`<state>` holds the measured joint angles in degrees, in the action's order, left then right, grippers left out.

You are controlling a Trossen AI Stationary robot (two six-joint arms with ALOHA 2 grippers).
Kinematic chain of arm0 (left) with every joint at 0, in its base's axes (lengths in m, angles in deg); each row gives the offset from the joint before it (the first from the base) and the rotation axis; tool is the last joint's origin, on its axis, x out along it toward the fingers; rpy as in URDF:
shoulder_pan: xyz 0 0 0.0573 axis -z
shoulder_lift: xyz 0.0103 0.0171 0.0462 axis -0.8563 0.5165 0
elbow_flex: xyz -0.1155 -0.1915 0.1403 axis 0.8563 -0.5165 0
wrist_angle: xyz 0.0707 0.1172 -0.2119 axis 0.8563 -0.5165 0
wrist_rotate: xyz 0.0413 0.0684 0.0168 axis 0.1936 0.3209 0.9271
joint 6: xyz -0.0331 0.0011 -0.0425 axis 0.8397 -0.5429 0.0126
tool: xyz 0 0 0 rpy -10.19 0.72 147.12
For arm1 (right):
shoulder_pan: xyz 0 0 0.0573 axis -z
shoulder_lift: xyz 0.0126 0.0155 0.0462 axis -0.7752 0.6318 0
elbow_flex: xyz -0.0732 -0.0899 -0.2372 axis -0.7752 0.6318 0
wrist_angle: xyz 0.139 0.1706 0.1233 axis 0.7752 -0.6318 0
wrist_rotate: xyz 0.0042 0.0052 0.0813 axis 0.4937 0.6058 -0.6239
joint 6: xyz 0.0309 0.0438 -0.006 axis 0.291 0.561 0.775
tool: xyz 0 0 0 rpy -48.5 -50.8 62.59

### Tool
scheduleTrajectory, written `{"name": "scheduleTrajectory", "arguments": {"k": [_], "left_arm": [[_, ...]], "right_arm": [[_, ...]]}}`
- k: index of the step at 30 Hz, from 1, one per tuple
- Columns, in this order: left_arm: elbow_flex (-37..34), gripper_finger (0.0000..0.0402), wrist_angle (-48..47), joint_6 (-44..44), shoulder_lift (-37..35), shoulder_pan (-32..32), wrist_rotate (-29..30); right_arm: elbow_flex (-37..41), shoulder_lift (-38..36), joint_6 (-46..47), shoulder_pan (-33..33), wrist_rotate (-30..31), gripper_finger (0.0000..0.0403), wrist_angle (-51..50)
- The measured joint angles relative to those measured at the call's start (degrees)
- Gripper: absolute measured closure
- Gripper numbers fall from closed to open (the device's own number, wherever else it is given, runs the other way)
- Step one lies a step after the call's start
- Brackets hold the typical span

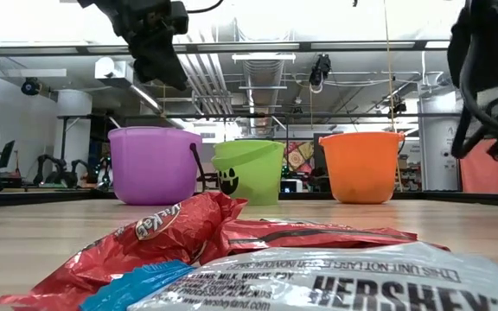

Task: Sort candy by brand, put in halloween buckets
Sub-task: Put the white chocolate bar into the orange bucket

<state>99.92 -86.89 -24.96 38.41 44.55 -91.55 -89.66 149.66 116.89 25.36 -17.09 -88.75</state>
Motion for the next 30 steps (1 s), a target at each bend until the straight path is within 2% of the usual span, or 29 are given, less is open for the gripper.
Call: {"name": "scheduleTrajectory", "arguments": {"k": [3, 7, 9, 13, 15, 17, 20, 23, 27, 28, 30], "left_arm": [[0.0, 0.0296, 1.0, -0.3, 0.0, 0.0, 0.1], [0.0, 0.0296, 2.7, -0.7, 0.0, 0.0, 0.1], [0.0, 0.0296, 3.4, -0.7, 0.0, 0.0, 0.1], [0.0, 0.0296, 3.5, -0.7, 0.0, 0.0, 0.1], [0.0, 0.0296, 3.5, -1.0, 0.0, 0.0, 0.1], [0.0, 0.0296, 3.5, -1.2, 0.0, 0.0, 0.1], [0.0, 0.0296, 3.5, -1.2, 0.0, 0.0, 0.1], [0.0, 0.0296, 3.6, -1.1, 0.0, 0.0, 0.1], [0.0, 0.0296, 6.2, -0.7, 0.0, 0.0, 0.1], [0.0, 0.0296, 7.0, -0.7, 0.0, 0.0, 0.1], [0.0, 0.0296, 8.3, -0.7, 0.0, 0.0, 0.1]], "right_arm": [[-2.3, -0.1, 0.9, 1.2, 5.2, 0.0390, 2.6], [-7.3, -0.2, 0.1, 4.2, 16.8, 0.0390, 3.3], [-10.2, -0.3, -3.1, 5.9, 19.4, 0.0390, 3.3], [-15.0, -0.4, -22.2, 8.4, 19.5, 0.0390, 3.1], [-16.7, -0.4, -37.4, 8.6, 19.5, 0.0390, 2.8], [-17.3, -0.4, -56.3, 8.5, 20.4, 0.0390, 2.0], [-17.3, -0.4, -81.8, 8.2, 26.1, 0.0390, 2.1], [-16.2, -0.4, -88.7, 10.2, 28.0, 0.0390, 2.7], [-14.5, -0.4, -93.3, 13.7, 18.5, 0.0389, 2.6], [-14.1, -0.4, -93.3, 14.4, 17.1, 0.0388, 2.7], [-13.7, -0.4, -93.2, 15.1, 18.1, 0.0380, 2.6]]}}
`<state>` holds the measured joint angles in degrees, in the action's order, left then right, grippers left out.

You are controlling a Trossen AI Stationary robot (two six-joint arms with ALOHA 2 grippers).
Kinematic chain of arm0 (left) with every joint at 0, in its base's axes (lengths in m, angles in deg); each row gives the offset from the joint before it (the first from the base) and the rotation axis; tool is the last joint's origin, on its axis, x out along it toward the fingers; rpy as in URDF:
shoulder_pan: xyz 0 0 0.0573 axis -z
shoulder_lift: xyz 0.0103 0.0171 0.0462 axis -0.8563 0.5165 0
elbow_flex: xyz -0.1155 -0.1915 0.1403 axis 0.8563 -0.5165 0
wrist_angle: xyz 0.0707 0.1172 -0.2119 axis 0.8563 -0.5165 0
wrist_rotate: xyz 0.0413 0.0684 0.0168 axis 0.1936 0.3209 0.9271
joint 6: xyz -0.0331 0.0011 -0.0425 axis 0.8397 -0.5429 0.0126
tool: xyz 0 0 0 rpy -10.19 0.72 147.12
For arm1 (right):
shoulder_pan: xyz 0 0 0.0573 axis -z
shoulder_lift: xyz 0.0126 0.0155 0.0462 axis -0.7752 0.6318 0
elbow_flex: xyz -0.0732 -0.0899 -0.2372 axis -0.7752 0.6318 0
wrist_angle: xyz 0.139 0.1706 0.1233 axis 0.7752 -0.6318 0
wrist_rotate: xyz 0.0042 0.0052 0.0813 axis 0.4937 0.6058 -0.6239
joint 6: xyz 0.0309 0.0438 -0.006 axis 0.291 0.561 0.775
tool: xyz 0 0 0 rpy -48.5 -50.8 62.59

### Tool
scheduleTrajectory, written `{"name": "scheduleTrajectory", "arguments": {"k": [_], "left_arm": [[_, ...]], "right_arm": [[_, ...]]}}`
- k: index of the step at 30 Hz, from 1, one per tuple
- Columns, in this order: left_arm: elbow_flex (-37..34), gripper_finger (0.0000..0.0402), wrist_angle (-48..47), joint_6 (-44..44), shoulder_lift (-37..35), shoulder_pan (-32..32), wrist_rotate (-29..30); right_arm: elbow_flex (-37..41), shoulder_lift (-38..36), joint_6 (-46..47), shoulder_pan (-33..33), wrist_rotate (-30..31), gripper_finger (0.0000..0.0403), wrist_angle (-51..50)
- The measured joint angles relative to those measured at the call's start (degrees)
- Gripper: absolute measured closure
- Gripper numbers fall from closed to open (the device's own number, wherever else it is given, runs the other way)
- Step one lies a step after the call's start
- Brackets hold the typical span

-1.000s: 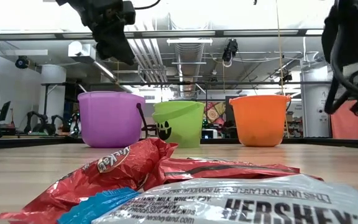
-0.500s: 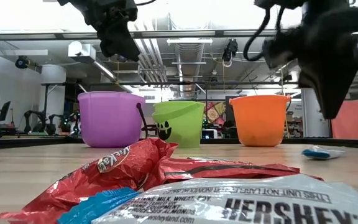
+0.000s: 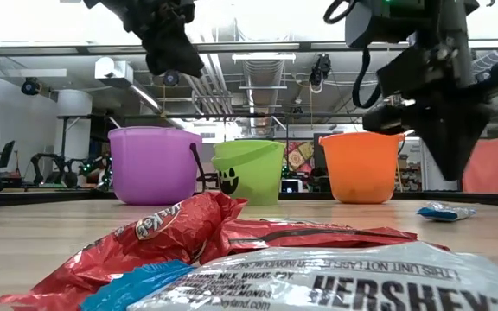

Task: Sort candy by brand, put in halloween buckets
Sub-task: Put the white chocolate bar into the orange bucket

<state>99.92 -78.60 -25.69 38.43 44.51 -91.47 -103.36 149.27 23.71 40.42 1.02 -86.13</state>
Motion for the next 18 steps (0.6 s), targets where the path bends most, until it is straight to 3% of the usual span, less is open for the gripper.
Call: {"name": "scheduleTrajectory", "arguments": {"k": [5, 11, 14, 18], "left_arm": [[0.0, 0.0296, 1.2, -0.5, 0.0, 0.0, 0.0], [0.0, 0.0296, 1.3, -1.2, 0.0, 0.0, 0.0], [0.0, 0.0297, 1.3, -1.3, 0.0, 0.0, 0.0], [0.0, 0.0297, 1.3, -1.5, 0.0, 0.0, 0.0]], "right_arm": [[0.1, 0.0, 1.6, 0.4, 5.9, 0.0319, 0.7], [1.6, 0.2, -2.2, 0.3, 2.2, 0.0225, 2.7], [2.7, 0.2, -3.5, 0.3, 2.0, 0.0204, 3.7], [5.3, 0.2, -4.4, 0.3, 1.9, 0.0204, 8.7]]}}
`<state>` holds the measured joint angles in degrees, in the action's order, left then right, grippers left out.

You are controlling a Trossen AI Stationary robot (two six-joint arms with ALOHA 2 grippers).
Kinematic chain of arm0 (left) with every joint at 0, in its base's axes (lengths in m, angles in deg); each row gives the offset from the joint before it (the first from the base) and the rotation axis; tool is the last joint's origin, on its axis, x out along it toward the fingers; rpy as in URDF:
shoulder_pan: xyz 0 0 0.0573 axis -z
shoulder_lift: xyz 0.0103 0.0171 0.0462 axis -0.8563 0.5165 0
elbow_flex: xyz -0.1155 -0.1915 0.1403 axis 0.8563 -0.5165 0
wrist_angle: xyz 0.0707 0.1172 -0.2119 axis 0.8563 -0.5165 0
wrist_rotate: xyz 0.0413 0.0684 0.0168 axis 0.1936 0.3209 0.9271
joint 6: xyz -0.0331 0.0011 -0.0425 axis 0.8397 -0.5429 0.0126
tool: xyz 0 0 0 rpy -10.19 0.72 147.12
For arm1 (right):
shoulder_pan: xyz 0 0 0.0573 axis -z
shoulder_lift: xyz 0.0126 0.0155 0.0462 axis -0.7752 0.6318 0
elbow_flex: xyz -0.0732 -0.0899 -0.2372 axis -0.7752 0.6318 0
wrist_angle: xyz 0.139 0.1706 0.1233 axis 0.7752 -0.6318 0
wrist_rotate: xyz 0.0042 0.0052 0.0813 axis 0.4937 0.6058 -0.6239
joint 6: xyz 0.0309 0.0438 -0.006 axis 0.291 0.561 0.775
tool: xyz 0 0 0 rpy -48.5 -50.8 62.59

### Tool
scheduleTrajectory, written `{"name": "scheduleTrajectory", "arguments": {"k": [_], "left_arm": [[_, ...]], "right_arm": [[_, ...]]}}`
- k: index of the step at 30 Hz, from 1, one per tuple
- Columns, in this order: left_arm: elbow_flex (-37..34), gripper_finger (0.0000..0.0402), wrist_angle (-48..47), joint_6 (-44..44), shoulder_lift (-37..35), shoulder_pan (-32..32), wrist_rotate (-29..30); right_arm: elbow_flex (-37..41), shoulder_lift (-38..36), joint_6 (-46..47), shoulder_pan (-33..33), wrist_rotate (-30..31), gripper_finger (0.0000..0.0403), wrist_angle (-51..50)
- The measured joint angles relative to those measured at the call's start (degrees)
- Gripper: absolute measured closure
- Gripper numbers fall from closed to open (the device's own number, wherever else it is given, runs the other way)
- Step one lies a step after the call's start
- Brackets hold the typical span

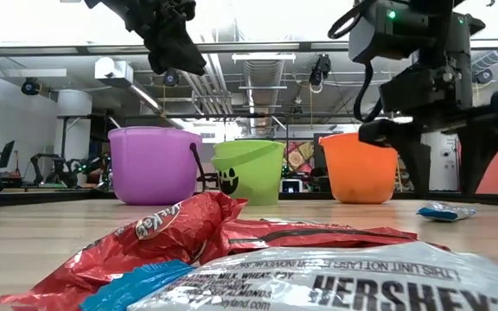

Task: Sort candy by brand, put in halloween buckets
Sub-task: Put the white chocolate bar into the orange bucket

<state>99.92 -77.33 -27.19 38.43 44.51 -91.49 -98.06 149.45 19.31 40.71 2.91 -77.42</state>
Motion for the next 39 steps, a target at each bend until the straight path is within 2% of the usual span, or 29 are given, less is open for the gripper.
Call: {"name": "scheduleTrajectory", "arguments": {"k": [4, 9, 14, 18, 25, 29, 33, 36, 39], "left_arm": [[0.0, 0.0297, 0.0, 0.0, 0.0, 0.0, 0.0], [0.0, 0.0297, 0.0, 0.0, 0.0, 0.0, 0.0], [0.0, 0.0297, 0.1, -0.2, 0.0, 0.0, 0.0], [0.0, 0.0297, 0.1, -0.3, 0.0, 0.0, 0.0], [0.0, 0.0297, 0.1, -0.3, -0.1, 0.0, 0.0], [0.0, 0.0297, 0.0, -0.3, -0.4, 0.0, 0.0], [0.0, 0.0297, -1.3, 0.0, -1.3, 0.0, -0.1], [0.0, 0.0297, -6.2, 1.4, -2.8, 0.0, -0.1], [0.0, 0.0297, -12.5, 4.1, -4.9, 0.0, -0.3]], "right_arm": [[3.6, 0.0, 0.0, 0.0, 0.0, 0.0221, 6.4], [5.9, -0.1, 3.4, 0.0, -1.4, 0.0255, 8.4], [6.3, -0.2, 8.8, 0.1, -1.9, 0.0321, 8.5], [6.3, -0.2, 13.8, 0.0, -4.6, 0.0375, 10.3], [4.2, -0.3, 26.5, 0.3, -4.0, 0.0389, 11.3], [-1.0, -1.0, 29.7, 2.2, -0.5, 0.0390, 12.9], [-10.6, -1.3, 32.4, 6.9, 8.4, 0.0390, 10.6], [-21.4, -1.0, 33.1, 13.6, 11.7, 0.0390, 3.6], [-32.5, 0.1, 34.5, 21.5, 15.8, 0.0390, -7.9]]}}
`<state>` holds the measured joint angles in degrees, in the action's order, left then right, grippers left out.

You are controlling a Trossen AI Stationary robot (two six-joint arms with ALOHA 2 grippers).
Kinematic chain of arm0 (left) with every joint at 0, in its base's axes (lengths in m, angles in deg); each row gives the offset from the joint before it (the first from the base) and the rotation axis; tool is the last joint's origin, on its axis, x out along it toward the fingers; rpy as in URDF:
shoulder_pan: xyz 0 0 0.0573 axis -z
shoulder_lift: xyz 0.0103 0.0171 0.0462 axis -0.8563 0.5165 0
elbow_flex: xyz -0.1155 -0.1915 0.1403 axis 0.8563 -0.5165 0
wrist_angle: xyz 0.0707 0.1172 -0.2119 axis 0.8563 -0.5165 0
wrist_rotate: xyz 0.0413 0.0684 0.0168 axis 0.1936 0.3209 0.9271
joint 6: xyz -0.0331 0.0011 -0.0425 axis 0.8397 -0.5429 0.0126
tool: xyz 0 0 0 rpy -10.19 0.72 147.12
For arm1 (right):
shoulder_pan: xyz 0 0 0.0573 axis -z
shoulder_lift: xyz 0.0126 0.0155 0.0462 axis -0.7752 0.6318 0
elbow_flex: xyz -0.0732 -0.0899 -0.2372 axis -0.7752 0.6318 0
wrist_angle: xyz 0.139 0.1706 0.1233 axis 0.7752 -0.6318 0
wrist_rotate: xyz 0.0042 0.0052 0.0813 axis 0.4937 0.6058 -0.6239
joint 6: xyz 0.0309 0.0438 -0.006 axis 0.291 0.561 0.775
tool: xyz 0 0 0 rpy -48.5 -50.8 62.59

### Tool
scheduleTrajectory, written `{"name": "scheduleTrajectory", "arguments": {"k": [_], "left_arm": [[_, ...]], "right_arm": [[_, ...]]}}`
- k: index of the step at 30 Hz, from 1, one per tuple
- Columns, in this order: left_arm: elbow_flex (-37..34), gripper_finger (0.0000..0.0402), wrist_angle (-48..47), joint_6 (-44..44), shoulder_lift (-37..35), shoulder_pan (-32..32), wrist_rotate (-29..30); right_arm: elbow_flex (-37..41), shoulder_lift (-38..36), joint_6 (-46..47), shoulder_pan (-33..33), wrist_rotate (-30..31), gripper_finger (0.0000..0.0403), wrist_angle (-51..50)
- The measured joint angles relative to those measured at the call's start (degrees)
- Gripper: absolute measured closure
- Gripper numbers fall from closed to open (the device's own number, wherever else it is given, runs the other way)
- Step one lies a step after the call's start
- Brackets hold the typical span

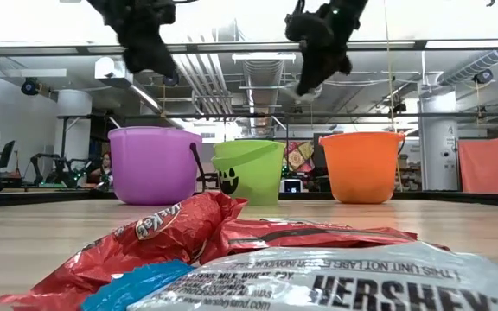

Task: Sort candy by brand, put in halloween buckets
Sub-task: Put the white chocolate bar into the orange bucket

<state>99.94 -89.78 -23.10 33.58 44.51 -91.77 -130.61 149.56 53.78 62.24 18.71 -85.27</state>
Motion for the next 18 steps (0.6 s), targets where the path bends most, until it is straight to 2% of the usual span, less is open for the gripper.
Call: {"name": "scheduleTrajectory", "arguments": {"k": [4, 8, 10, 14, 18], "left_arm": [[0.0, 0.0296, -7.8, 5.7, -2.9, 0.0, -0.2], [0.0, 0.0297, -11.9, 13.3, -4.8, 0.0, -0.3], [0.0, 0.0297, -13.7, 18.4, -5.3, 0.0, -1.0], [0.0, 0.0296, -18.0, 30.2, -5.7, 0.3, -4.9], [0.0, 0.0296, -22.7, 43.5, -5.7, 2.6, -5.2]], "right_arm": [[-11.9, 2.2, 6.4, 12.2, 0.5, 0.0390, -17.8], [-15.3, 4.4, 12.5, 21.2, 0.5, 0.0390, -31.8], [-14.1, 5.2, 12.6, 23.6, -1.1, 0.0390, -32.8], [-10.9, 5.8, 11.3, 25.8, -0.3, 0.0385, -28.9], [-9.9, 6.4, 11.0, 26.5, 2.5, 0.0345, -28.3]]}}
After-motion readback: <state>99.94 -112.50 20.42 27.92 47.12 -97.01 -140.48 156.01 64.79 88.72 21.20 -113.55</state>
